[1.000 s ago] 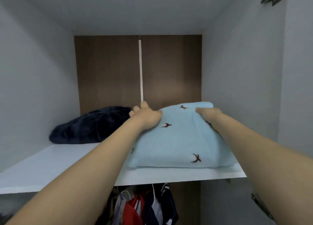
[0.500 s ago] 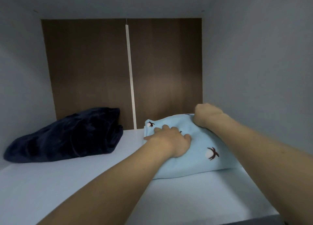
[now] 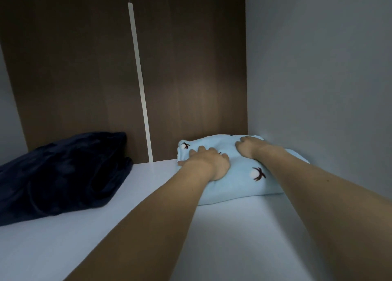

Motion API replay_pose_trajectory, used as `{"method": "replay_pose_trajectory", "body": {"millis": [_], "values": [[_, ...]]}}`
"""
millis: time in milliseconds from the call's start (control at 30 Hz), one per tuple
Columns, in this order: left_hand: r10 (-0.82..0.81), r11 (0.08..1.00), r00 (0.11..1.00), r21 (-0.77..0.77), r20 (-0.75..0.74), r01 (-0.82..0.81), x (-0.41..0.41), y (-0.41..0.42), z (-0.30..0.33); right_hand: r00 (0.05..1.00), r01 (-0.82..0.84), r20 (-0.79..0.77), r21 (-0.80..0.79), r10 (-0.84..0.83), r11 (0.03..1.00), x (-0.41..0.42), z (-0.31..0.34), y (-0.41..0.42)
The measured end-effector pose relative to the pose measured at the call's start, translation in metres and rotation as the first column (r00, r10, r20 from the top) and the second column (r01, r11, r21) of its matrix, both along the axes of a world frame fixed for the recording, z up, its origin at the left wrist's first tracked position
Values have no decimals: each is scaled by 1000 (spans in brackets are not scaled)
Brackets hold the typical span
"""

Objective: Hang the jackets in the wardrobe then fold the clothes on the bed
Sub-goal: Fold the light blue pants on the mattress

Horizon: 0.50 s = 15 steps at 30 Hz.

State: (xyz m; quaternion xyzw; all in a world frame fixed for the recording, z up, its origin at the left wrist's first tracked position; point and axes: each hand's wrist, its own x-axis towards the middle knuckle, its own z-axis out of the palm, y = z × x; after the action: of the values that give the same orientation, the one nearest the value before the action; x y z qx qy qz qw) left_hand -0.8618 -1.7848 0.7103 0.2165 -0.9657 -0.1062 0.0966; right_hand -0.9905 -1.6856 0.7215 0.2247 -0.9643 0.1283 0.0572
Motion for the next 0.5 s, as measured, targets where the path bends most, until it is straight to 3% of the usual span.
{"method": "replay_pose_trajectory", "body": {"millis": [500], "values": [[39,999,996,32,77,-42,-46,-23,4,1000,7,0,21,-7,1000,-53,-5,-28]]}}
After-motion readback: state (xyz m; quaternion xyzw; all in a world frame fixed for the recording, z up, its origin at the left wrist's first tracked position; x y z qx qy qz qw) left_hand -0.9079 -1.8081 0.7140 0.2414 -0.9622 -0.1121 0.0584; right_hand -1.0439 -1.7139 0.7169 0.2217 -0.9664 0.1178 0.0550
